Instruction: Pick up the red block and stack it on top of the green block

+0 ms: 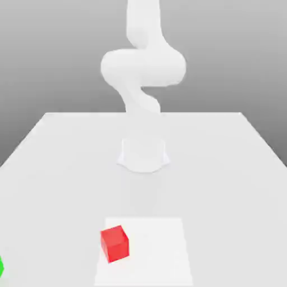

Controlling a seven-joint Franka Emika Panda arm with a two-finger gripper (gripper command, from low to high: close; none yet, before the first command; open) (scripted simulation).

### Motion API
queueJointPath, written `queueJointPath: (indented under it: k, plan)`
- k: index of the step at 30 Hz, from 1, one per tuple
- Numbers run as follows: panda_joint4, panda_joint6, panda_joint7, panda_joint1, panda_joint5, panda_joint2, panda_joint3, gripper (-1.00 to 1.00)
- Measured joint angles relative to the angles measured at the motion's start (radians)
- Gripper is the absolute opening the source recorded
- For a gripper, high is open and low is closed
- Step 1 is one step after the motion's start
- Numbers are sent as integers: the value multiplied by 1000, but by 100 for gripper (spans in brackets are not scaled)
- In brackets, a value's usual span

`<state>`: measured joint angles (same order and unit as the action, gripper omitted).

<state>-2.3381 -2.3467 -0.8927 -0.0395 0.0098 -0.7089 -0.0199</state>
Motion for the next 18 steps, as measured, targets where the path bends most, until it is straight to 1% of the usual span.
queueJointPath:
  k: [8, 13, 18]
  plan:
    - [-124, -152, -316, -117, 12, 295, -65, 0]
    - [-200, -245, -524, -172, -2, 477, -90, 0]
    - [-275, -337, -737, -214, -23, 659, -94, 0]
